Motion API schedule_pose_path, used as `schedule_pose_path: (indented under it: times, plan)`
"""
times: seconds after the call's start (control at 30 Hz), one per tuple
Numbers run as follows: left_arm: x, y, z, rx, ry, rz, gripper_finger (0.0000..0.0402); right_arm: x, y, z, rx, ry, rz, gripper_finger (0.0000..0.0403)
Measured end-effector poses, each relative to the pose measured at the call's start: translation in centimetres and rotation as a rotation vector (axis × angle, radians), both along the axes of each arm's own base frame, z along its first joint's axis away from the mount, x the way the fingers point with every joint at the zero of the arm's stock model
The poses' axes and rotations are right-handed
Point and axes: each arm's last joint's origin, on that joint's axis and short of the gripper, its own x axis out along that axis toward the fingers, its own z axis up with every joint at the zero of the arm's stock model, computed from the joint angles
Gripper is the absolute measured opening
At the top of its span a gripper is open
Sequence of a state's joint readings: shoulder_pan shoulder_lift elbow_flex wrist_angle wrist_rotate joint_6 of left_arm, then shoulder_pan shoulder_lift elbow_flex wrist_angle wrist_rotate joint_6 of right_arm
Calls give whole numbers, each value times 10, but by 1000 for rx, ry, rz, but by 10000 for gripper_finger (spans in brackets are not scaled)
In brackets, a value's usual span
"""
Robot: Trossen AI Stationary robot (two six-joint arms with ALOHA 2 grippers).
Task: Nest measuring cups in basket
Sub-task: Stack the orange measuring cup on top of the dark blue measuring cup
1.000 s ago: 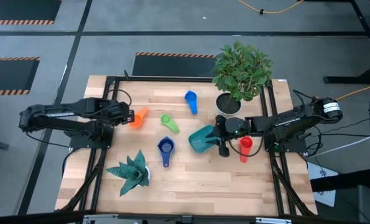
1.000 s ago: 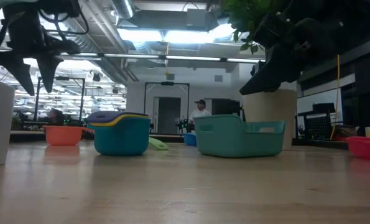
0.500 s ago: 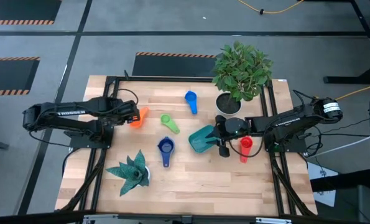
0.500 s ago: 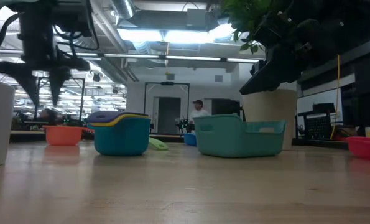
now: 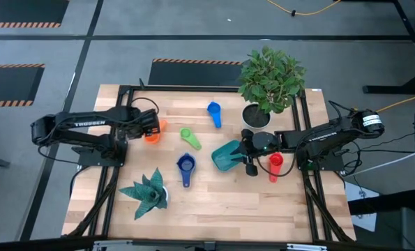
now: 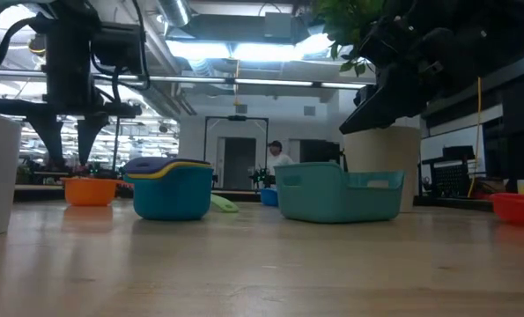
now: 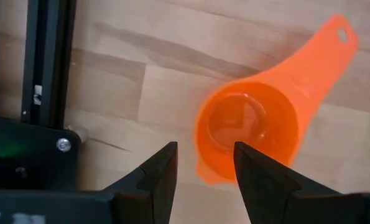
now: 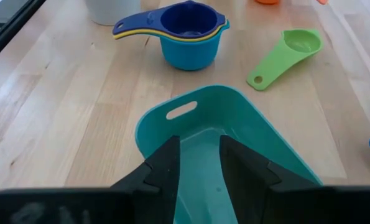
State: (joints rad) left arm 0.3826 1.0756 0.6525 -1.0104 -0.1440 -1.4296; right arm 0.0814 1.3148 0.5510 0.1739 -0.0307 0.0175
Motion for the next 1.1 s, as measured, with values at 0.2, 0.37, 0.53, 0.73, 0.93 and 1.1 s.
schedule_pose_path:
  times: [0.2,0.37,0.53,0.73,0.93,1.1]
  plan:
    - [4,5,-8,-26,43,17,150,0,0,0,0,-1,0,118]
    - [12,7,-18,-80,84,-39,150,0,0,0,0,-1,0,118]
    - [17,9,-26,-95,103,-65,150,0,0,0,0,-1,0,118]
    - [18,11,-26,-89,104,-72,150,0,0,0,1,-1,0,118]
    - [17,12,-26,-88,111,-109,142,0,0,0,2,0,-1,118]
    - [17,12,-26,-85,113,-109,109,0,0,0,1,0,-1,118]
